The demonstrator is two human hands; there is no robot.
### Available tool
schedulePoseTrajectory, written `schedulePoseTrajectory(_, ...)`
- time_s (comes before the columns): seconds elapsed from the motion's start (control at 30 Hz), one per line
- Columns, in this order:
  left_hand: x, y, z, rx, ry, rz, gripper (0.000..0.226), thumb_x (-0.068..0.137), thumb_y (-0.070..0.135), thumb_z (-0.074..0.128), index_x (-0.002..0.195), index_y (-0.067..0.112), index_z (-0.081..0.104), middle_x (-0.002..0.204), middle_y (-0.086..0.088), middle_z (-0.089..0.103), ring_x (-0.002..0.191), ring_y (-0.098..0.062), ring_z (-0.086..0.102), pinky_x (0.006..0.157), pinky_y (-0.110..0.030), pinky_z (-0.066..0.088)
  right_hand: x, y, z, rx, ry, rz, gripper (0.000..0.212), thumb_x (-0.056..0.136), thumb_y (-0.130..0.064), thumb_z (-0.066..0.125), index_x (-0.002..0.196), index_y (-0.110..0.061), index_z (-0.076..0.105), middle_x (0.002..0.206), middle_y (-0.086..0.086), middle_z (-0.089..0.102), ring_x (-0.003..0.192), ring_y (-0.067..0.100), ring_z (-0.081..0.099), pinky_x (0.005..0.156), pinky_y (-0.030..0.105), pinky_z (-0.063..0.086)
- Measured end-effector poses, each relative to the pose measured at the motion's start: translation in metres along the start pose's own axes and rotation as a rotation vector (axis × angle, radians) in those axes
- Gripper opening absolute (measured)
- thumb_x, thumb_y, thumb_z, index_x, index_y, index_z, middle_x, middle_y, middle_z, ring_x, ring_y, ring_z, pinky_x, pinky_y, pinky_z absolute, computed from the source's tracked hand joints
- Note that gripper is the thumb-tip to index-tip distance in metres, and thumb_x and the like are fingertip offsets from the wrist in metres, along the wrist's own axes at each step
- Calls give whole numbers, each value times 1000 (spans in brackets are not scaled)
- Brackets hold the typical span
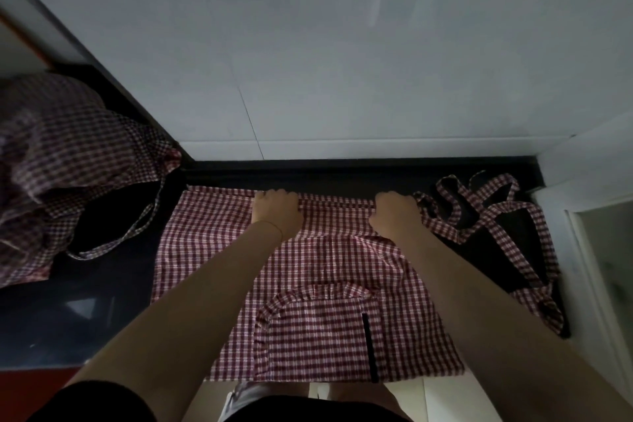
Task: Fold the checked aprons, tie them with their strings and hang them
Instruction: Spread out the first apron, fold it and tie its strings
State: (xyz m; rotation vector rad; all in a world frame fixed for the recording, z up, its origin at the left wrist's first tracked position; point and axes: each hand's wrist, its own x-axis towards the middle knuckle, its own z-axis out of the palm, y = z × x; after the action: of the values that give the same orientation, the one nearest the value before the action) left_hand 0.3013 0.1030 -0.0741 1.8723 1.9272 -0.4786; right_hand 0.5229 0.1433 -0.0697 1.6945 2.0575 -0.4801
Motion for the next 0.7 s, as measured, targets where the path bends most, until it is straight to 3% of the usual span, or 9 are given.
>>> schedulePoseTrajectory(0.23,3,-20,7,73,68,-105,38,96,34,41,125,13,56,124,-9,58,116,-26,53,107,-43,35,7,2,1,34,51,127,22,95,-16,60,115,-9,57,115,11,62,102,25,61,90,35,48)
schedulePoseTrajectory(0.3,3,-30,6,88,110,-136,32,96,32,42,117,15,59,116,-6,61,110,-25,55,106,-43,34,7,1,4,-12,57,164,23,95,-19,60,115,-11,54,113,10,63,101,25,61,93,37,44)
schedulePoseTrajectory(0.37,3,-40,8,72,179,-125,21,95,24,43,106,16,60,100,-2,63,96,-21,57,103,-40,34,7,-7,5,-19,43,162,38,92,-27,62,124,-13,46,111,8,63,103,26,60,101,42,37)
schedulePoseTrajectory(0.43,4,-47,10,48,249,-74,19,94,15,43,99,17,62,82,2,56,78,-17,50,95,-36,33,8,-22,4,41,-5,93,48,90,-36,61,130,-17,41,109,6,63,104,26,59,107,48,31)
schedulePoseTrajectory(0.47,5,-49,11,34,277,-42,21,94,12,44,98,18,63,78,3,54,74,-17,47,92,-34,32,9,-32,3,97,-2,43,43,91,-38,58,127,-19,43,106,4,62,103,25,58,108,49,31)
schedulePoseTrajectory(0.6,8,-58,15,-58,324,41,23,98,15,44,105,18,66,88,-1,63,81,-20,56,73,-29,28,13,-77,2,330,29,-131,23,94,-45,52,103,-23,55,93,-4,58,89,16,55,96,39,35)
schedulePoseTrajectory(0.7,7,-68,13,-72,268,30,23,98,22,42,105,15,63,93,-2,64,86,-21,58,76,-31,34,16,-99,9,284,-5,-203,20,98,-39,53,103,-21,59,103,2,59,89,15,53,88,33,42)
